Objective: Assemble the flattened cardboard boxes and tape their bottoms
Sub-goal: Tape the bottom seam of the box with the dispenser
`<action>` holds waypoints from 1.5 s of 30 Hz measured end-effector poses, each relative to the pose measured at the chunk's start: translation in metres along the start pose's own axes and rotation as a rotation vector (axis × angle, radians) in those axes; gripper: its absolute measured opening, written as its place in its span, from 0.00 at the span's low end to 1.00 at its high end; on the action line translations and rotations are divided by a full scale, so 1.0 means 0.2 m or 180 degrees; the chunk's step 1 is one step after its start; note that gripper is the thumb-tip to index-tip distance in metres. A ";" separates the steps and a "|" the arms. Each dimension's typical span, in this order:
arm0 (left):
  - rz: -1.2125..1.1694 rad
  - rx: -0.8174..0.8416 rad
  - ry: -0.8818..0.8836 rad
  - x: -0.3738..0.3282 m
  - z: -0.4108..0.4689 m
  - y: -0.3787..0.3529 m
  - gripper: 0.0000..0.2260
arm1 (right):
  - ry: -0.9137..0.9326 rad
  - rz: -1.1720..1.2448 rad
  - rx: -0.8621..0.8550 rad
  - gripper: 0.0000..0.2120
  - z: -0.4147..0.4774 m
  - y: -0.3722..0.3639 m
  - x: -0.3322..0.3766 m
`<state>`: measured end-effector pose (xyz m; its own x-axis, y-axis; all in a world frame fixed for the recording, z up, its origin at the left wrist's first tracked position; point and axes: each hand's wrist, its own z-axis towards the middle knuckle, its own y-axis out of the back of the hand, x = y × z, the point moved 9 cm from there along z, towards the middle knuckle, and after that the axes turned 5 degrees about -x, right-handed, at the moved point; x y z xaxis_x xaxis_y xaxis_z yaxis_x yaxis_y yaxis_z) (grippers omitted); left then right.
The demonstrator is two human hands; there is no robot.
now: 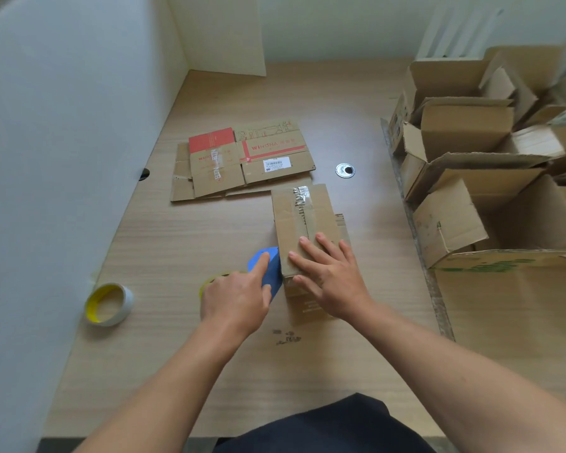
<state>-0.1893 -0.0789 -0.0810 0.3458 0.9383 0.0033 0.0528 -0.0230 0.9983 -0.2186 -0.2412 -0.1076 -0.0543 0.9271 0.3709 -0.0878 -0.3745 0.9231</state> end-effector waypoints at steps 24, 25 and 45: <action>-0.0692 -0.0078 0.0499 0.32 -0.02 0.08 0.25 | -0.0022 -0.0823 0.0273 0.42 -0.09 0.10 -0.07; -0.0700 -0.0085 0.0490 0.32 -0.01 0.08 0.25 | -0.0049 -0.0767 0.0244 0.41 -0.07 0.12 -0.08; -0.0658 -0.0022 0.0338 0.32 0.04 0.15 0.25 | -0.0380 -0.0796 0.0467 0.35 0.07 0.16 -0.13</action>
<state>-0.1574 -0.0224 -0.0513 0.2278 0.9538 -0.1957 0.1058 0.1756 0.9788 -0.2060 -0.2763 -0.0859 0.0688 0.9889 0.1320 0.0611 -0.1362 0.9888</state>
